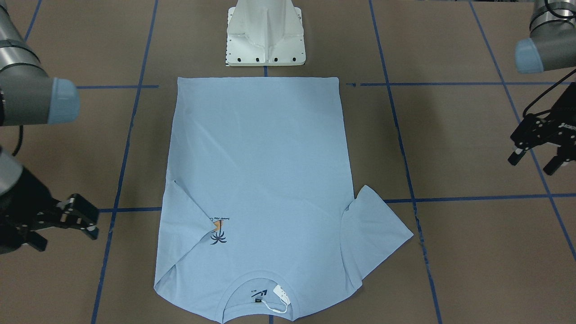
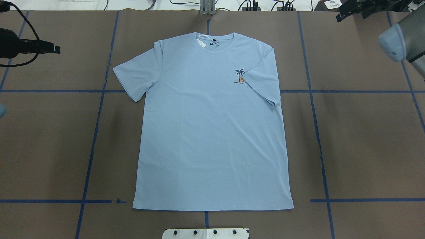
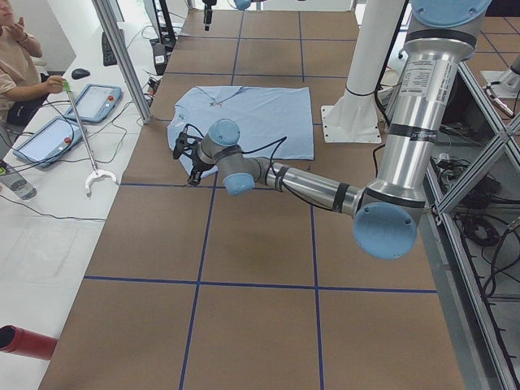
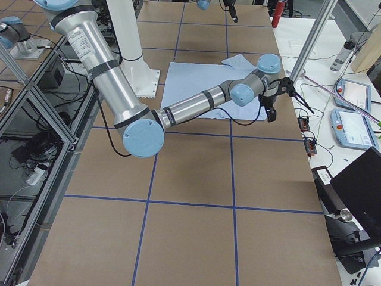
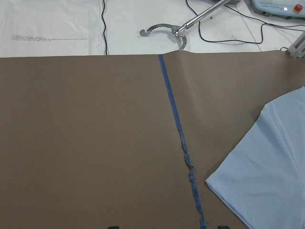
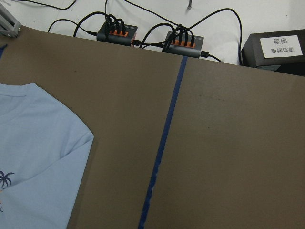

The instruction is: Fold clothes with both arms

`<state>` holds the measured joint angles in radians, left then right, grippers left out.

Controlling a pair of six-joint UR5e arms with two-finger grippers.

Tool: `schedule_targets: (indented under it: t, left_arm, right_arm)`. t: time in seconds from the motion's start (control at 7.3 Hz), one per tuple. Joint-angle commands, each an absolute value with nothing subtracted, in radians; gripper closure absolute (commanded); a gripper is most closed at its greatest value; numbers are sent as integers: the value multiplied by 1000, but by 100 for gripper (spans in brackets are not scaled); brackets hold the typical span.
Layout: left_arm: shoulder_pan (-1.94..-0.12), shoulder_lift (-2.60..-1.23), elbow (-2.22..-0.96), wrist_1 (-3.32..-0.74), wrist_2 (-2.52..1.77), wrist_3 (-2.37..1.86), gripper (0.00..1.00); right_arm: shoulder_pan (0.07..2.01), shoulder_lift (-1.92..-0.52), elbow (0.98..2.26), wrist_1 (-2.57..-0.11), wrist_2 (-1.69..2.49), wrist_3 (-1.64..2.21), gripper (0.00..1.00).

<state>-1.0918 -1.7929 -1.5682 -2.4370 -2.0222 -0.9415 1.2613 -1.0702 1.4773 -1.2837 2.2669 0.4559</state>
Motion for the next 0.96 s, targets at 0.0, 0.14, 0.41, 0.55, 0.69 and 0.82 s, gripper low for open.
schedule_targets:
  t: [0.0, 0.14, 0.41, 0.55, 0.69, 0.82]
  left_arm:
    - [-976, -1920, -1362, -2549, -1904, -1053, 39]
    - [-932, -1968, -1294, -2583, -1838, -1113, 39]
    - [-849, -2008, -1244, -2589, -1742, -1154, 42]
    - [-847, -2014, -1227, -2588, -1740, -1152, 43]
    - [-845, -2043, -1188, -2586, -1738, -1147, 43]
    - [-844, -2066, -1152, -2586, -1738, -1144, 43]
  right_arm:
    - [1284, -1092, 1479, -1278, 2280, 420, 0]
    - [1284, -1095, 1479, -1276, 2276, 420, 0]
    - [1284, -1103, 1476, -1275, 2275, 419, 0]
    - [1282, -1103, 1476, -1275, 2273, 419, 0]
    - [1282, -1104, 1476, -1275, 2272, 419, 0]
    - [1282, -1106, 1476, -1275, 2272, 419, 0]
